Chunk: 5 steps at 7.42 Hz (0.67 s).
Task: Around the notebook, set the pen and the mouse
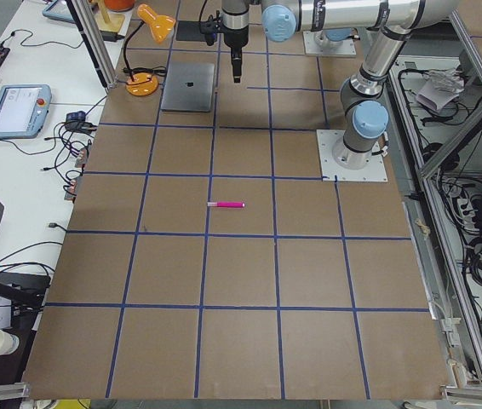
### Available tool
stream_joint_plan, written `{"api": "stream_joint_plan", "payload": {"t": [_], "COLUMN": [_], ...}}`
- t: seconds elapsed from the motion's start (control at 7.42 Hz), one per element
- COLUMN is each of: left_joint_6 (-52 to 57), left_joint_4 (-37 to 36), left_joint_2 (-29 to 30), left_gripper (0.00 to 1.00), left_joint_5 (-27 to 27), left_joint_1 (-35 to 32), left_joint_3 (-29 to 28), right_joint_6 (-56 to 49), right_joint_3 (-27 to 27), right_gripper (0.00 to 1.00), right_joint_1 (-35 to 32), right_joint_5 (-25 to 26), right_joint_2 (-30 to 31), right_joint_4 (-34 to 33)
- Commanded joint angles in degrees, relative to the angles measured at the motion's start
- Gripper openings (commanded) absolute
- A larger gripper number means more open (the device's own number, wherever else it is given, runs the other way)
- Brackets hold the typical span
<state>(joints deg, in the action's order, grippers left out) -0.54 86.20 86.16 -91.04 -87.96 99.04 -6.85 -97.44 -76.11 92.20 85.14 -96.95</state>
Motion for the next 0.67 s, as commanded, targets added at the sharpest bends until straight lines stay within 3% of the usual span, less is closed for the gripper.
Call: {"api": "stream_joint_plan", "payload": {"t": [0.0,0.27,0.4,0.54], "left_joint_6": [0.36,0.36,0.63,4.72], "left_joint_4": [-0.33,-0.42,-0.77,-0.86], "left_joint_2": [-0.20,0.24,1.20,1.21], "left_gripper": [1.00,1.00,1.00,1.00], "left_joint_5": [-0.18,-0.19,-0.10,-0.10], "left_joint_1": [0.16,1.99,7.40,11.98], "left_joint_3": [0.89,0.81,1.07,1.24], "right_joint_6": [-10.40,-17.29,-20.02,-20.13], "right_joint_3": [-7.37,-12.75,-13.73,-13.82], "right_gripper": [1.00,1.00,1.00,1.00], "right_joint_1": [10.95,16.93,18.78,19.06], "right_joint_5": [3.74,5.54,5.54,5.54], "right_joint_2": [-3.72,-9.87,-12.78,-14.02], "right_joint_4": [-11.33,-25.33,-29.65,-29.96]}}
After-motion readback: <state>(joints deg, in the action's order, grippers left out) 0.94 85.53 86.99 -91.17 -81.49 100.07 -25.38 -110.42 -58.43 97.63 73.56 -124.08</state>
